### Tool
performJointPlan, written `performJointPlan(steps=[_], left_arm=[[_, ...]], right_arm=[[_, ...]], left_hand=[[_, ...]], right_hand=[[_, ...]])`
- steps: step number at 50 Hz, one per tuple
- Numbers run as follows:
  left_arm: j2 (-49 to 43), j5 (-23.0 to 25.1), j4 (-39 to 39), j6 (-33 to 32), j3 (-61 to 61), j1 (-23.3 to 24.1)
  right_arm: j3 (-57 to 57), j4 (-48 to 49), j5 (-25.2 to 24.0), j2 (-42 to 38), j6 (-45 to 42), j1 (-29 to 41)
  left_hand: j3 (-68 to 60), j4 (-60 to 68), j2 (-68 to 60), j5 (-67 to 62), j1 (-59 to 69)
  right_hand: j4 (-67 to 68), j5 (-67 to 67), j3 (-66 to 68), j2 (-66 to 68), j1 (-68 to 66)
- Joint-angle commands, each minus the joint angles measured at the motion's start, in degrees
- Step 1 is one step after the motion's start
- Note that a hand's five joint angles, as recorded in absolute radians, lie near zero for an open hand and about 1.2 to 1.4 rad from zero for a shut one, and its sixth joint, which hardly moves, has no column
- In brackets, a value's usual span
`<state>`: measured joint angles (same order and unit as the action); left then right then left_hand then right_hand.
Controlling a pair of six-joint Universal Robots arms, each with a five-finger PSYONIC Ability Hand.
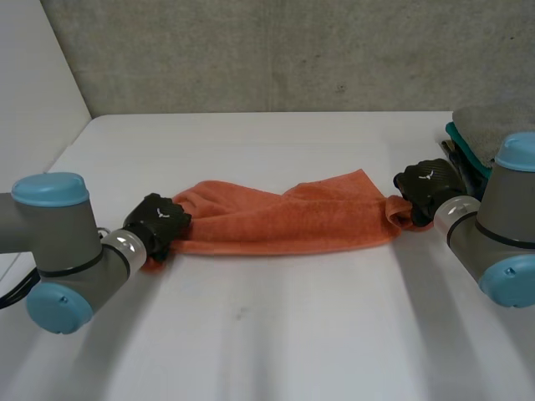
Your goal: Fold the laundry.
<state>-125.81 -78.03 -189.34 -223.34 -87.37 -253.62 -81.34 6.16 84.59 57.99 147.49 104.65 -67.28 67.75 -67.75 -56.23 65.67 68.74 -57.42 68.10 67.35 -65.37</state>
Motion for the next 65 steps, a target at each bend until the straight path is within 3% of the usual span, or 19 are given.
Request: performJointPlan(steps=[1, 8, 12, 14, 17, 20, 23, 31, 42, 49, 56, 59, 65], left_arm=[[-0.7, 0.0, 0.4, -0.9, 2.3, -0.6], [0.0, -0.5, -3.2, -1.8, 15.4, -0.2], [-0.4, -2.1, -9.4, 2.0, 29.8, 0.1], [-1.1, -4.3, -13.1, 6.8, 38.5, 0.2], [-1.9, -10.4, -16.7, 14.1, 48.1, -0.2], [-2.4, -14.7, -17.4, 18.5, 52.4, -0.5], [-2.9, -16.5, -16.7, 22.3, 54.1, -0.7], [-2.6, -11.8, -16.7, 23.9, 44.7, -3.1], [1.0, -1.3, -17.1, 23.4, 15.2, -6.3], [5.7, 1.4, -13.0, 18.6, 2.5, -8.6], [13.4, 2.1, 8.5, 4.6, -4.8, -11.6], [17.0, 2.1, 24.3, -3.6, -6.4, -13.2], [19.6, 2.0, 42.9, -14.3, -8.1, -13.7]], right_arm=[[0.4, 0.0, 0.0, 0.2, -0.5, 0.1], [9.2, 2.5, 0.5, -0.3, -4.8, 2.1], [18.9, 11.9, 4.2, -2.1, -0.6, 3.6], [22.6, 20.8, 8.4, -2.2, 5.3, 4.2], [23.2, 33.8, 13.3, -1.9, 13.1, 4.7], [22.4, 42.3, 14.7, -1.0, 16.4, 5.4], [19.6, 46.7, 13.9, 0.7, 15.6, 6.4], [14.4, 44.6, 7.8, 1.4, 13.0, 6.8], [5.4, 28.5, 1.9, -0.6, 7.9, 2.9], [1.7, 14.9, -0.9, -0.1, 0.0, 0.4], [-0.9, -3.5, -1.4, 6.3, -15.7, -3.0], [-2.8, -18.7, -0.3, 10.2, -23.5, -5.1], [-5.5, -33.7, 2.4, 12.5, -29.6, -6.1]], left_hand=[[-12.7, 12.2, -12.3, -13.8, 14.3], [-12.7, 12.2, -12.3, -13.8, 14.3], [-12.7, 12.2, -12.3, -13.8, 14.3], [-12.7, 12.2, -12.3, -13.8, 14.3], [-12.7, 12.2, -12.3, -13.8, 14.3], [-12.7, 12.2, -12.3, -13.8, 14.3], [-12.7, 12.2, -12.3, -13.8, 14.3], [-12.7, 12.2, -12.3, -13.8, 14.3], [-12.7, 12.2, -12.3, -13.8, 14.3], [-12.7, 12.2, -12.3, -13.8, 14.3], [-12.7, 12.2, -12.3, -13.8, 14.3], [-12.7, 12.2, -12.3, -13.8, 14.3], [-12.7, 12.2, -12.3, -13.8, 14.3]], right_hand=[[11.3, -12.6, 11.9, 12.6, -14.6], [11.3, -12.6, 11.9, 12.6, -14.6], [11.3, -12.6, 11.9, 12.6, -14.6], [11.3, -12.6, 11.9, 12.6, -14.6], [11.3, -12.6, 11.9, 12.6, -14.6], [11.3, -12.6, 11.9, 12.6, -14.6], [11.3, -12.6, 11.9, 12.6, -14.6], [11.3, -12.6, 11.9, 12.6, -14.6], [11.3, -12.6, 11.9, 12.6, -14.6], [11.3, -12.6, 11.9, 12.6, -14.6], [11.3, -12.6, 11.9, 12.6, -14.6], [11.3, -12.6, 11.9, 12.6, -14.6], [11.3, -12.6, 11.9, 12.6, -14.6]])
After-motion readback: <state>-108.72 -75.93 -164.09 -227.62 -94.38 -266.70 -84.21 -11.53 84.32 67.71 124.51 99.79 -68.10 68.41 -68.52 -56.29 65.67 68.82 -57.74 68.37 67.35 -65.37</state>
